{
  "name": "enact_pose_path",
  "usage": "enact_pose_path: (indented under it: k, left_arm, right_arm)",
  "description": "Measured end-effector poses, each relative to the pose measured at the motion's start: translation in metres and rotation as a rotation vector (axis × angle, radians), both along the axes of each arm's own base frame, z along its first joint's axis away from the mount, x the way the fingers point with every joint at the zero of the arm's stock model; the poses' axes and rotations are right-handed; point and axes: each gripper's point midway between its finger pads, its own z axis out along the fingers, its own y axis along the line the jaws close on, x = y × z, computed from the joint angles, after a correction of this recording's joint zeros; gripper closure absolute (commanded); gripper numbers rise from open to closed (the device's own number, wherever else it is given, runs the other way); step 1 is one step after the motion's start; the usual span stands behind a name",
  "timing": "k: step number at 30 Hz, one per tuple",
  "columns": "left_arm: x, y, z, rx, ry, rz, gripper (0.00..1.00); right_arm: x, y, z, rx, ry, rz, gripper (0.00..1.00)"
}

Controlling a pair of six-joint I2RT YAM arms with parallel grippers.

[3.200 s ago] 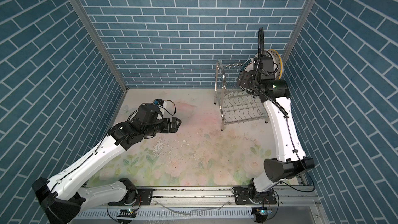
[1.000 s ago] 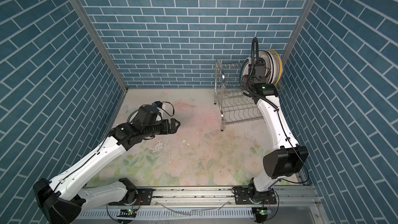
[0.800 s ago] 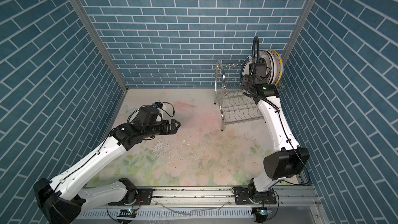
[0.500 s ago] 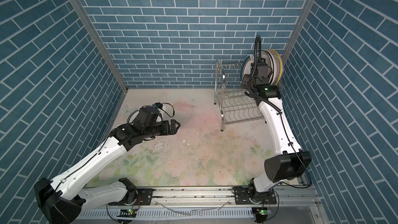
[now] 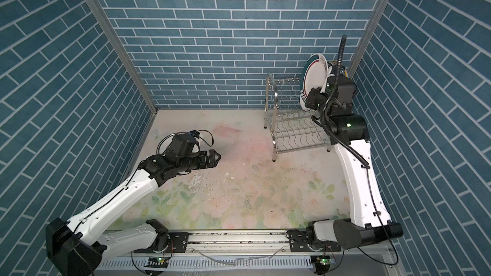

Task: Unload the plates from the dish rack
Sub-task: Pick up the plate from the dish rack, then place the plate among the plates.

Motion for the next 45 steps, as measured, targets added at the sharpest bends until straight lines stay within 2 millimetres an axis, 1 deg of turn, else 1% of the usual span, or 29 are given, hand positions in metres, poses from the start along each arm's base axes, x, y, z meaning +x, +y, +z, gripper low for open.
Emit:
enact_pose_path:
  k: [2, 4, 5, 7, 9, 14, 17, 20, 24, 29, 31, 36, 38, 41, 45]
  left_arm:
    - [-0.002, 0.002, -0.007, 0.007, 0.012, 0.003, 0.01]
    - [-0.005, 0.004, -0.014, 0.015, 0.023, 0.004, 0.01]
    - [-0.007, 0.006, -0.018, 0.020, 0.029, 0.006, 0.01]
    - [-0.009, 0.009, -0.025, 0.031, 0.041, 0.012, 0.01]
    - [-0.010, 0.011, -0.028, 0.039, 0.049, 0.015, 0.01]
    - [-0.010, 0.017, -0.031, 0.058, 0.038, 0.026, 0.01]
    - [-0.017, 0.025, -0.036, 0.064, 0.029, 0.037, 0.01]
    - [-0.024, 0.028, -0.037, 0.053, 0.018, 0.035, 0.01]
    - [-0.027, 0.026, -0.041, 0.025, 0.006, 0.021, 0.01]
    - [-0.036, 0.023, -0.054, -0.020, 0.007, 0.001, 0.01]
    - [-0.041, 0.021, -0.062, -0.045, 0.012, -0.010, 0.01]
    - [-0.050, 0.013, -0.080, -0.095, 0.045, -0.048, 0.01]
    - [-0.051, 0.009, -0.083, -0.120, 0.042, -0.061, 0.01]
    - [-0.051, 0.002, -0.087, -0.168, 0.033, -0.077, 0.01]
    - [-0.049, -0.008, -0.091, -0.217, 0.038, -0.096, 0.01]
  right_arm:
    - [-0.028, -0.005, 0.013, 0.015, -0.048, 0.007, 1.00]
    - [-0.052, -0.009, 0.015, 0.035, -0.075, 0.010, 1.00]
    - [-0.066, -0.011, 0.012, 0.041, -0.081, 0.013, 1.00]
    - [-0.087, -0.015, 0.000, 0.049, -0.076, 0.016, 1.00]
    - [-0.104, -0.018, -0.019, 0.063, -0.057, 0.015, 1.00]
    - [-0.146, -0.022, -0.083, 0.080, 0.039, 0.034, 1.00]
    - [-0.165, -0.022, -0.121, 0.096, 0.102, 0.045, 1.00]
    - [-0.180, -0.019, -0.157, 0.128, 0.163, 0.067, 1.00]
    - [-0.195, -0.009, -0.193, 0.189, 0.246, 0.114, 1.00]
    - [-0.209, 0.012, -0.225, 0.302, 0.308, 0.210, 1.00]
    - [-0.213, 0.021, -0.247, 0.353, 0.354, 0.242, 1.00]
    - [-0.214, 0.044, -0.316, 0.511, 0.517, 0.286, 1.00]
    - [-0.211, 0.052, -0.334, 0.571, 0.562, 0.295, 1.00]
    - [-0.202, 0.063, -0.348, 0.645, 0.601, 0.308, 1.00]
    - [-0.187, 0.075, -0.347, 0.705, 0.610, 0.340, 1.00]
